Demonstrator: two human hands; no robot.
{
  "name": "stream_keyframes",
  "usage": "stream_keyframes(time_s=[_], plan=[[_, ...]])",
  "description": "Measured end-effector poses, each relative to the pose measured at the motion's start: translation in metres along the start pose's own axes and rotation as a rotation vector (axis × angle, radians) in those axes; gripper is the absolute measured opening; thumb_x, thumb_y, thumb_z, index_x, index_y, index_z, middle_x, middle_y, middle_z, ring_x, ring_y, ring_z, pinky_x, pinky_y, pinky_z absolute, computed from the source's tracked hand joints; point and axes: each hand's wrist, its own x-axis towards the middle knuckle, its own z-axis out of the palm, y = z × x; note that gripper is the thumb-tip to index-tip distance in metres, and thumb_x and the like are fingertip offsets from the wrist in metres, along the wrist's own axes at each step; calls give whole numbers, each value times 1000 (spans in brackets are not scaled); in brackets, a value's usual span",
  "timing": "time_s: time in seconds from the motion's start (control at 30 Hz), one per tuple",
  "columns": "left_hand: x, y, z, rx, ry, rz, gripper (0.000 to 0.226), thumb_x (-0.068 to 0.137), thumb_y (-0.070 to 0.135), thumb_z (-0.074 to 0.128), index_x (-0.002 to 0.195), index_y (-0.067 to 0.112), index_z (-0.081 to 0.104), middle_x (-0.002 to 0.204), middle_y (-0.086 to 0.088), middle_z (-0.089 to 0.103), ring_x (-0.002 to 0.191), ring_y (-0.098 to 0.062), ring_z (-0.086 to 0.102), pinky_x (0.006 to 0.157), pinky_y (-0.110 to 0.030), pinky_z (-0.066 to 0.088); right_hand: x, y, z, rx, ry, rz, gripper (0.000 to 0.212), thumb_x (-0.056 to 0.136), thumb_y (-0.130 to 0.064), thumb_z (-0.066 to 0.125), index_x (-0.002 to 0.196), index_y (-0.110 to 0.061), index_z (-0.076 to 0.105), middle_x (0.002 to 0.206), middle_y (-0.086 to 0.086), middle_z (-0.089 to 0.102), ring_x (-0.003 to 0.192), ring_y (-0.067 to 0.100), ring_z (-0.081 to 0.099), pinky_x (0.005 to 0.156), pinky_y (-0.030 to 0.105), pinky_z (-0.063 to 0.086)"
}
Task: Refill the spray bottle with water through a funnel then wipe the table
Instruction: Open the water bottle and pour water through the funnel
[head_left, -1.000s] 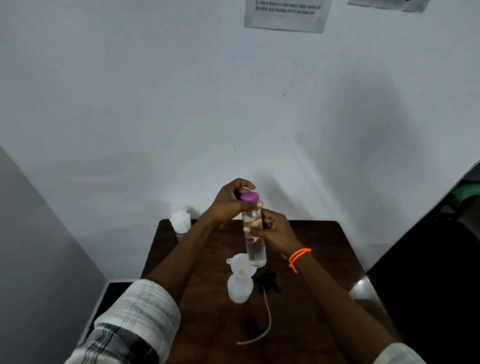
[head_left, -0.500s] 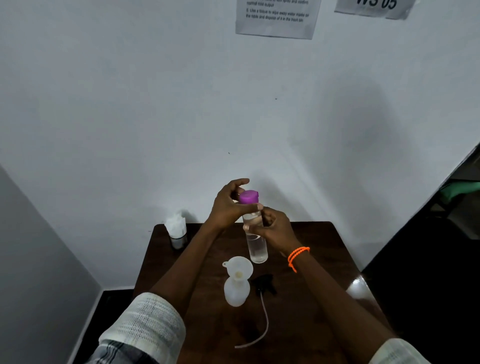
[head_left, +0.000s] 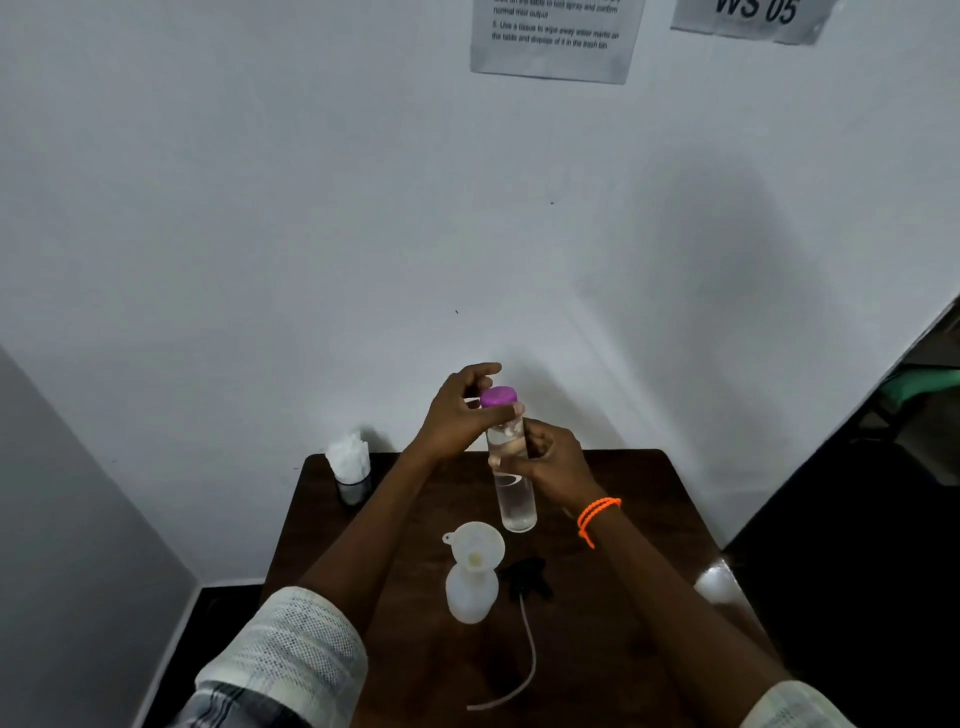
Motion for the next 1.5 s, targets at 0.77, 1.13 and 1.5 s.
stream_keyframes(time_s=[0.77, 1.13, 1.5], plan=[[4, 9, -1, -84, 17, -14, 58, 75, 29, 86, 129, 27, 64, 112, -1, 68, 104, -13, 68, 93, -28, 56, 5, 1, -1, -21, 6, -10, 38, 72, -22, 90, 107, -22, 77, 100, -3, 79, 93, 15, 75, 87, 38, 59], [6, 10, 2, 68, -9, 57, 71, 63, 32, 93, 128, 33, 63, 105, 8, 69, 89, -4, 66, 81, -19, 52, 5, 5, -6, -18, -1, -1, 38, 70, -20, 91, 105, -21, 76, 99, 0, 79, 94, 18, 75, 90, 50, 59], [8, 6, 4, 85, 6, 63, 71, 62, 44, 92, 126, 35, 62, 101, 7, 69, 94, -10, 68, 86, -26, 57, 5, -2, -7, -27, 1, -17, 38, 71, -20, 91, 105, -21, 77, 99, -2, 79, 95, 15, 75, 92, 48, 58]])
